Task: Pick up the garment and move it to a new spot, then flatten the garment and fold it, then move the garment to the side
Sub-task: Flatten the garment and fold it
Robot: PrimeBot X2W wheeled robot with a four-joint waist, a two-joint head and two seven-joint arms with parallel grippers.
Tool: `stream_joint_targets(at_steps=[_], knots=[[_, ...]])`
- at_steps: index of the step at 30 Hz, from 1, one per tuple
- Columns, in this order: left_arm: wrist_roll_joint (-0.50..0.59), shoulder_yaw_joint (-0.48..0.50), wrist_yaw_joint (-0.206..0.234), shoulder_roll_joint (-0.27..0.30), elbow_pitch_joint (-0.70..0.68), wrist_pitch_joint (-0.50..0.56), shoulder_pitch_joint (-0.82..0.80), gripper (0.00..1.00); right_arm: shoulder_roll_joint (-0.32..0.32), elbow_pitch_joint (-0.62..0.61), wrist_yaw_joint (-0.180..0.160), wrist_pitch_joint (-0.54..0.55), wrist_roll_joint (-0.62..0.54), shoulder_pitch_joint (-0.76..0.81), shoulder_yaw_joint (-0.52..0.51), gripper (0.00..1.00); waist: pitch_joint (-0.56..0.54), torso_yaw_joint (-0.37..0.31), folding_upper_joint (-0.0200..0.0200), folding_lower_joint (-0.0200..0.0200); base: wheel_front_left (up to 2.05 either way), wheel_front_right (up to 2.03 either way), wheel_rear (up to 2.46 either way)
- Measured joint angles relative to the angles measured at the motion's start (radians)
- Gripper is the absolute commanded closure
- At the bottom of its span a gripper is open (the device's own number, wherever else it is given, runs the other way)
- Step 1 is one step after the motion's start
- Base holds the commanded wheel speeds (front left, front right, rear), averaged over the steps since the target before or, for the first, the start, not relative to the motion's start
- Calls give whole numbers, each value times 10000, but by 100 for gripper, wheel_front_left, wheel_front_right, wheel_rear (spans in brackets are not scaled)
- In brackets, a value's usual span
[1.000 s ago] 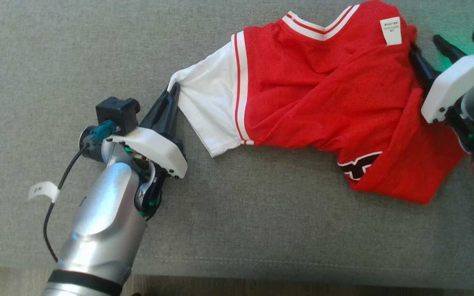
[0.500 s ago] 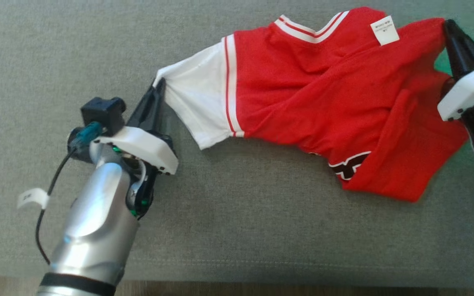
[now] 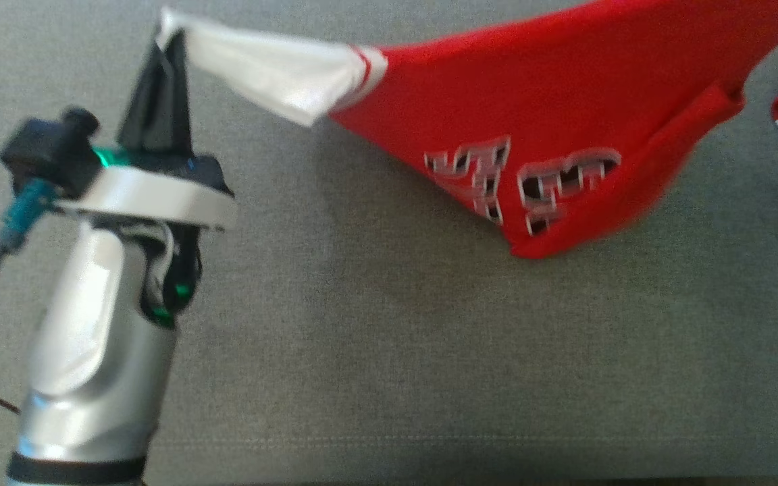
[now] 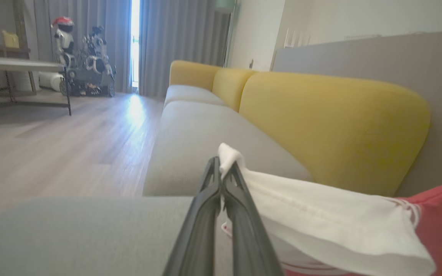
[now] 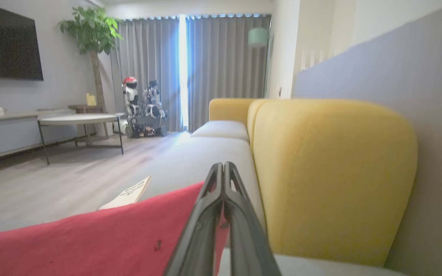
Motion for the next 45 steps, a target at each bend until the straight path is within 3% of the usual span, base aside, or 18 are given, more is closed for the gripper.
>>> stream_joint_targets(at_steps=[12, 22, 29, 36, 42, 45], knots=[[418, 318, 82, 717, -2334, 947, -3211, 100, -105, -2393, 0, 466, -311, -1124, -558, 100, -1243, -94, 0, 0, 0, 0, 0], [374, 25, -242, 759, -1958, 1499, -4126, 100, -150, -2100, 0, 943, 2, -1374, -525, 100, -1478, -296, 0, 0, 0, 0, 0], [293, -165, -616, 732, 165, 1384, -5382, 100, -397, -138, 0, 1035, 637, -3522, 418, 100, -857, -395, 0, 0, 0, 0, 0], [562, -316, -970, 483, 3411, 422, -7869, 100, -326, 3060, 0, -343, 1267, -7061, 1787, 100, -179, -497, 0, 0, 0, 0, 0], [637, -96, -926, 128, 5622, 31, -9586, 100, 430, 5958, 0, -2278, 1475, -9141, 1590, 100, -77, -574, 0, 0, 0, 0, 0], [610, 96, -792, -25, 6449, -36, -9875, 100, 918, 7467, 0, -2359, 1473, -9582, 1586, 100, 28, -610, 0, 0, 0, 0, 0]])
